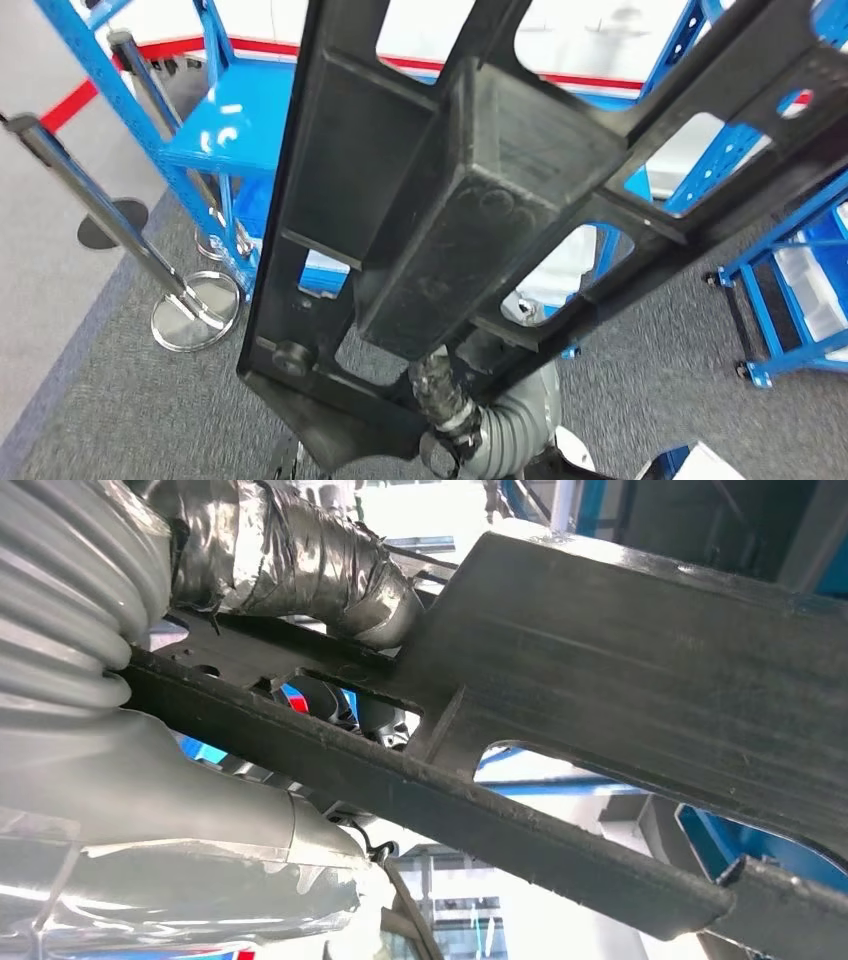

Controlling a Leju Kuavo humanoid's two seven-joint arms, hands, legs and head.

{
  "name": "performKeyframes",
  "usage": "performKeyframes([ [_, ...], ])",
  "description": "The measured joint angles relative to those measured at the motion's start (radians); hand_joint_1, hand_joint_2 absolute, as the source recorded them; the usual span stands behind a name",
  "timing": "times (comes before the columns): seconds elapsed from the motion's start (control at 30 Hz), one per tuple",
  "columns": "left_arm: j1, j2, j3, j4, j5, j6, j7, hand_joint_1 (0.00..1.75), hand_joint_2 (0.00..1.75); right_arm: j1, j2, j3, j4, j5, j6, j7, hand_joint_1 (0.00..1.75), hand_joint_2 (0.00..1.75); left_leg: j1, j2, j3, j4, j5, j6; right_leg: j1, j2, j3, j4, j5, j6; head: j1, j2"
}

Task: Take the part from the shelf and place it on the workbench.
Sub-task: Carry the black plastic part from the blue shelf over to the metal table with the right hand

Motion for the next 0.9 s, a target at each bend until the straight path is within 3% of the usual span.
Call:
performKeyframes([
  [0.07,-0.002,0.0,0.0,0.0,-0.002,0.0,0.0,0.0,1.75,0.002,-0.002,0.0,0.0,0.0,0.0,0.0,1.66,1.75,-0.007,0.003,-0.023,0.004,0.017,0.016,0.005,0.001,-0.028,0.118,-0.093,-0.003,0.005,0.0],
  [0.1,-0.002,0.0,0.0,0.0,-0.003,0.0,0.0,0.0,1.75,0.003,-0.003,0.0,0.0,0.0,0.001,0.0,1.66,1.75,-0.011,0.004,-0.037,0.007,0.026,0.02,0.007,0.001,-0.036,0.172,-0.12,-0.005,0.005,0.0],
  [0.13,-0.001,0.0,0.0,0.0,-0.006,0.0,0.001,0.0,1.75,0.004,-0.004,0.0,0.0,0.0,0.001,0.0,1.66,1.75,-0.014,0.005,-0.051,0.01,0.035,0.022,0.01,0.001,-0.031,0.202,-0.124,-0.007,0.006,0.0],
  [0.17,-0.001,0.0,0.0,0.0,-0.008,0.0,0.001,0.0,1.75,0.005,-0.004,0.0,0.0,0.0,0.002,0.001,1.66,1.75,-0.018,0.005,-0.066,0.013,0.044,0.022,0.013,0.0,-0.012,0.199,-0.106,-0.01,0.006,0.0],
  [0.23,-0.002,0.0,0.0,0.0,-0.011,0.0,0.003,0.0,1.75,0.005,-0.004,0.0,0.0,0.001,0.002,0.002,1.66,1.75,-0.023,0.005,-0.095,0.018,0.064,0.022,0.02,0.0,0.069,0.102,-0.056,-0.023,0.006,0.0],
  [0.3,-0.002,-0.001,0.0,0.0,-0.013,0.0,0.004,0.0,1.75,0.006,-0.004,0.0,0.0,0.004,0.002,0.006,1.66,1.75,-0.026,0.004,-0.113,0.02,0.086,0.017,0.028,0.001,0.152,-0.03,-0.048,-0.033,0.005,0.0],
  [0.37,-0.002,-0.001,-0.002,0.0,-0.013,0.0,0.005,0.0,1.75,0.007,-0.004,0.0,0.0,0.007,0.002,0.01,1.66,1.75,-0.024,0.004,-0.117,0.012,0.109,0.009,0.035,0.002,0.173,-0.085,-0.048,-0.036,0.011,0.0],
  [0.43,-0.001,0.0,-0.004,0.0,-0.012,0.0,0.007,0.0,1.75,0.007,-0.004,0.0,0.0,0.01,0.002,0.011,1.66,1.75,-0.023,0.001,-0.121,0.007,0.119,-0.002,0.033,-0.001,0.155,-0.092,-0.023,-0.043,0.019,0.0],
  [0.47,-0.001,0.0,-0.006,0.0,-0.011,0.0,0.009,0.0,1.75,0.007,-0.004,0.0,0.0,0.011,0.002,0.012,1.66,1.75,-0.022,0.0,-0.128,0.018,0.096,-0.009,0.03,-0.003,0.146,-0.097,-0.008,-0.047,0.02,0.0],
  [0.5,0.0,0.0,-0.008,0.0,-0.01,0.0,0.011,0.0,1.75,0.007,-0.004,0.0,0.001,0.012,0.002,0.012,1.66,1.75,-0.02,-0.002,-0.137,0.046,0.052,-0.016,0.026,-0.005,0.133,-0.101,0.008,-0.053,0.02,0.0],
  [0.57,0.001,0.0,-0.013,0.0,-0.009,0.0,0.013,0.0,1.75,0.007,-0.004,0.0,0.001,0.014,0.002,0.012,1.66,1.75,-0.011,-0.002,-0.151,0.147,-0.065,-0.03,0.025,-0.005,0.103,-0.101,0.039,-0.059,0.019,0.0],
  [0.6,0.001,0.0,-0.014,0.0,-0.009,0.0,0.014,0.0,1.75,0.007,-0.004,0.0,0.001,0.015,0.002,0.013,1.66,1.75,-0.007,-0.002,-0.153,0.205,-0.097,-0.036,0.024,-0.006,0.084,-0.101,0.054,-0.06,0.018,0.0],
  [0.63,0.001,0.0,-0.016,0.0,-0.009,0.0,0.014,0.0,1.75,0.007,-0.004,0.0,0.001,0.015,0.002,0.014,1.66,1.75,-0.003,-0.002,-0.147,0.25,-0.1,-0.041,0.024,-0.007,0.064,-0.099,0.069,-0.059,0.018,0.0],
  [0.7,0.0,0.0,-0.017,0.0,-0.009,0.0,0.017,0.0,1.75,0.007,-0.004,0.0,0.002,0.016,0.002,0.018,1.66,1.75,0.004,-0.002,-0.105,0.27,-0.042,-0.049,0.021,-0.01,0.019,-0.093,0.098,-0.054,0.018,0.0],
  [0.73,-0.001,0.0,-0.017,0.0,-0.009,0.001,0.018,0.0,1.75,0.007,-0.004,0.0,0.002,0.016,0.002,0.021,1.66,1.75,0.007,-0.002,-0.061,0.234,-0.016,-0.051,0.018,-0.01,-0.002,-0.088,0.111,-0.05,0.018,0.0],
  [0.77,-0.003,0.0,-0.017,-0.001,-0.009,0.002,0.019,0.0,1.75,0.007,-0.003,0.0,0.002,0.018,0.001,0.025,1.66,1.75,0.007,-0.002,0.0,0.166,-0.02,-0.052,0.017,-0.01,-0.02,-0.083,0.124,-0.045,0.017,0.0],
  [0.83,-0.007,0.001,-0.018,-0.002,-0.009,0.003,0.022,0.0,1.75,0.008,-0.002,0.0,0.002,0.02,-0.001,0.029,1.66,1.75,0.002,-0.005,0.101,0.021,-0.069,-0.044,0.015,-0.011,-0.039,-0.079,0.146,-0.033,0.017,0.0],
  [0.87,-0.009,0.001,-0.019,-0.002,-0.009,0.003,0.023,0.0,1.75,0.008,-0.002,0.0,0.002,0.02,-0.003,0.03,1.66,1.75,-0.003,-0.006,0.123,-0.022,-0.088,-0.037,0.014,-0.013,-0.042,-0.082,0.159,-0.026,0.015,0.0],
  [0.9,-0.009,0.001,-0.02,-0.002,-0.009,0.003,0.025,0.0,1.75,0.008,-0.002,0.0,0.002,0.021,-0.006,0.03,1.66,1.75,-0.006,-0.006,0.121,-0.038,-0.086,-0.029,0.014,-0.014,-0.042,-0.088,0.173,-0.019,0.016,0.0],
])
